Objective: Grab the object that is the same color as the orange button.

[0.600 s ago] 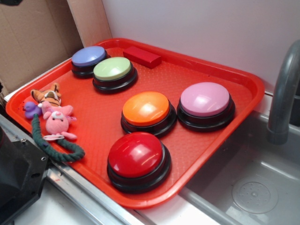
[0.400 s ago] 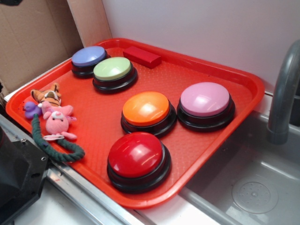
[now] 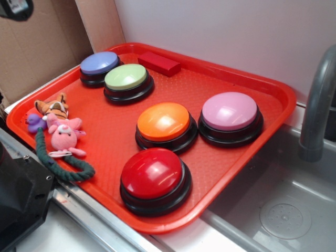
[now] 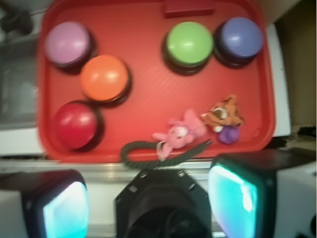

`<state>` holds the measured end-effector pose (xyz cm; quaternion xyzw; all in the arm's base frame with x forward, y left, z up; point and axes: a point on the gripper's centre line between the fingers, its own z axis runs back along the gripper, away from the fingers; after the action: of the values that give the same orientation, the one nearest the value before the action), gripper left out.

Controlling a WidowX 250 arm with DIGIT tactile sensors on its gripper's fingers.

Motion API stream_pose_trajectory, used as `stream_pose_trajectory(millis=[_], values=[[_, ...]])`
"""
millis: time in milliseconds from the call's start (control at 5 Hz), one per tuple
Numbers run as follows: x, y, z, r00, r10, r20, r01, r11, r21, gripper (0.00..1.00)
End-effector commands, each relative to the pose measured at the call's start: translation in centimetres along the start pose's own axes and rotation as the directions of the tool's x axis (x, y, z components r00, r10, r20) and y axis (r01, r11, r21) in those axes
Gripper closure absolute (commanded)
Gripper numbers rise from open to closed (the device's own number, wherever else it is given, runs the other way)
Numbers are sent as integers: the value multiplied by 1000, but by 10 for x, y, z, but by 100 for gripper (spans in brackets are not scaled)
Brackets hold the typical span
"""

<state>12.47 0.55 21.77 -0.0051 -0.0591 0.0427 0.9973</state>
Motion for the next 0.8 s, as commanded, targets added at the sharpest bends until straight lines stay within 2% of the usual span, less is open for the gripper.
stream_pose_trajectory(millis=[0, 200, 400, 600], values=[[15, 57, -44, 996, 86, 37, -86, 996, 6, 0], [16, 85, -70, 993, 113, 37, -114, 994, 1, 0], [17, 107, -98, 992, 98, 77, -100, 995, 21, 0], [21, 117, -117, 991, 95, 98, -99, 995, 34, 0]])
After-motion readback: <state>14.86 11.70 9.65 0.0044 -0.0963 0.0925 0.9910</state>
